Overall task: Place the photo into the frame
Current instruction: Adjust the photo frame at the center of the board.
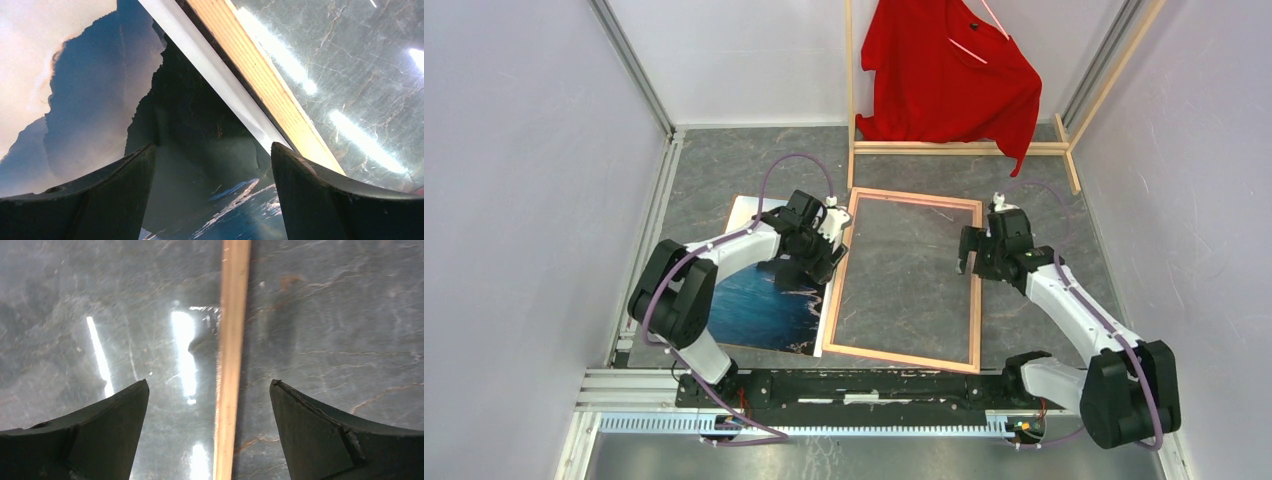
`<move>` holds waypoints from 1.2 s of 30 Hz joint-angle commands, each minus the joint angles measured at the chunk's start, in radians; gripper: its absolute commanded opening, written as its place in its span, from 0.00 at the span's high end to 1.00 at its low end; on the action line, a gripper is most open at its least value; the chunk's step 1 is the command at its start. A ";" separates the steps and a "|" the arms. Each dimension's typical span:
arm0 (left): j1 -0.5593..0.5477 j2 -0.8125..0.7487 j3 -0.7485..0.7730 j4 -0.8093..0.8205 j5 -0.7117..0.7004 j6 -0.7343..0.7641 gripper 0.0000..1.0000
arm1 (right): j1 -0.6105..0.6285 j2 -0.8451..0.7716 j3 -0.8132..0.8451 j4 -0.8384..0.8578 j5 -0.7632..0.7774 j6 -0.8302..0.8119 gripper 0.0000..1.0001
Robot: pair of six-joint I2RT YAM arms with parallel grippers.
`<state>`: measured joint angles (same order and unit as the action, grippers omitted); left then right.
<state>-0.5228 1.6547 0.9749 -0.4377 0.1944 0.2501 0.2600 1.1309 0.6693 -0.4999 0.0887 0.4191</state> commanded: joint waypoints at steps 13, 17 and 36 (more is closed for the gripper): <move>-0.039 -0.111 -0.059 -0.005 0.060 0.053 0.09 | -0.166 0.125 0.033 0.171 -0.192 -0.006 0.02; -0.059 -0.085 -0.054 0.010 0.050 0.046 0.09 | -0.204 0.162 0.035 0.208 -0.244 0.009 0.02; -0.088 0.074 0.119 0.023 0.040 0.010 0.09 | -0.315 0.392 0.115 0.345 -0.457 0.081 0.02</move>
<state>-0.6090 1.7264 1.0454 -0.4316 0.2382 0.2638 -0.0429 1.4952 0.7284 -0.1879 -0.3370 0.4831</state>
